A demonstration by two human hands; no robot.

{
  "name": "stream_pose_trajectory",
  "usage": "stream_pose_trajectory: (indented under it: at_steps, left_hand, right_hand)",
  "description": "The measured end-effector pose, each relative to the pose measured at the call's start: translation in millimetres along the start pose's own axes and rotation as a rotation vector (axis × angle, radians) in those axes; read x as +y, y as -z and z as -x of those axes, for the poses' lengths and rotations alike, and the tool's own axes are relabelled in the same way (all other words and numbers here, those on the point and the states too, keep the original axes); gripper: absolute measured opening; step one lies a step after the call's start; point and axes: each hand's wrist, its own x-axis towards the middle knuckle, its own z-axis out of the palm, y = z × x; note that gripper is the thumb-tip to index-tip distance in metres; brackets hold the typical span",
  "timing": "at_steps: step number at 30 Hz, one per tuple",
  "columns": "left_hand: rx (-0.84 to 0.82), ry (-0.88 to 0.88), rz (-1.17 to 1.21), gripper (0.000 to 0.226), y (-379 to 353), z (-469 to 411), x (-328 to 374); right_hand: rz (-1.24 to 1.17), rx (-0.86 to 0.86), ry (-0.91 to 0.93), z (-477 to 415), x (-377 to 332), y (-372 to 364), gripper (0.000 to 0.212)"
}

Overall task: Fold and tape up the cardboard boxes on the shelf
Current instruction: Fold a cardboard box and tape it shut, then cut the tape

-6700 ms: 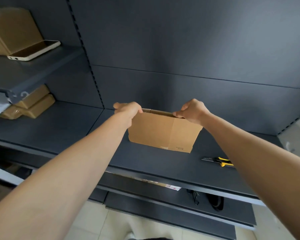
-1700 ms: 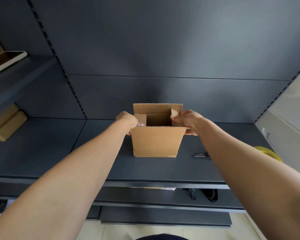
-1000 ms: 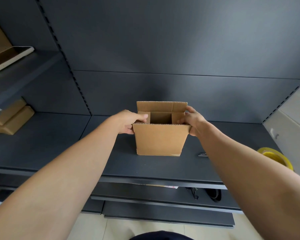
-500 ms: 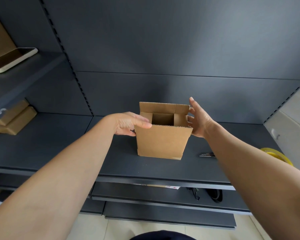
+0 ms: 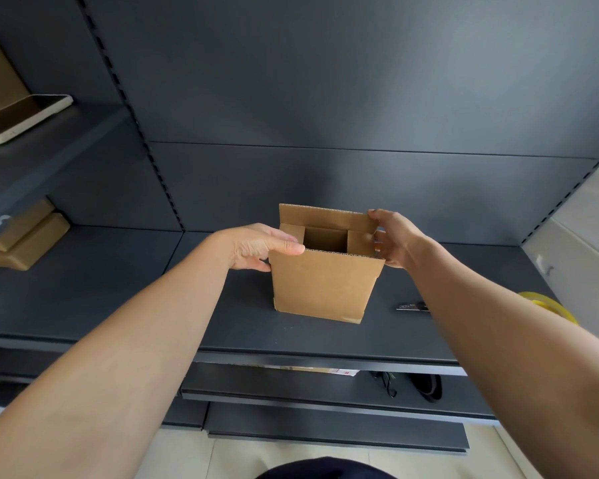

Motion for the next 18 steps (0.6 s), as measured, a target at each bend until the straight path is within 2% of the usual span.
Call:
stream_pose_trajectory:
  at_steps: [9,12,18]
  left_hand:
    - [0.033,-0.032,0.003,0.037,-0.6,-2.3,-3.0]
    - [0.044,-0.032,-0.003,0.036,-1.6,-1.7,-3.7]
    - [0.038,-0.042,-0.001,0.037,-2.6,-2.4,-3.1]
  right_hand:
    - [0.000,0.081,0.059,-1.7,-3.6,-6.8,0.014]
    - [0.018,0.137,0.029,-2.6,-2.7,-9.6,0.024]
    - [0.067,0.026,-0.012,-4.1,-9.9,-7.9,0.013]
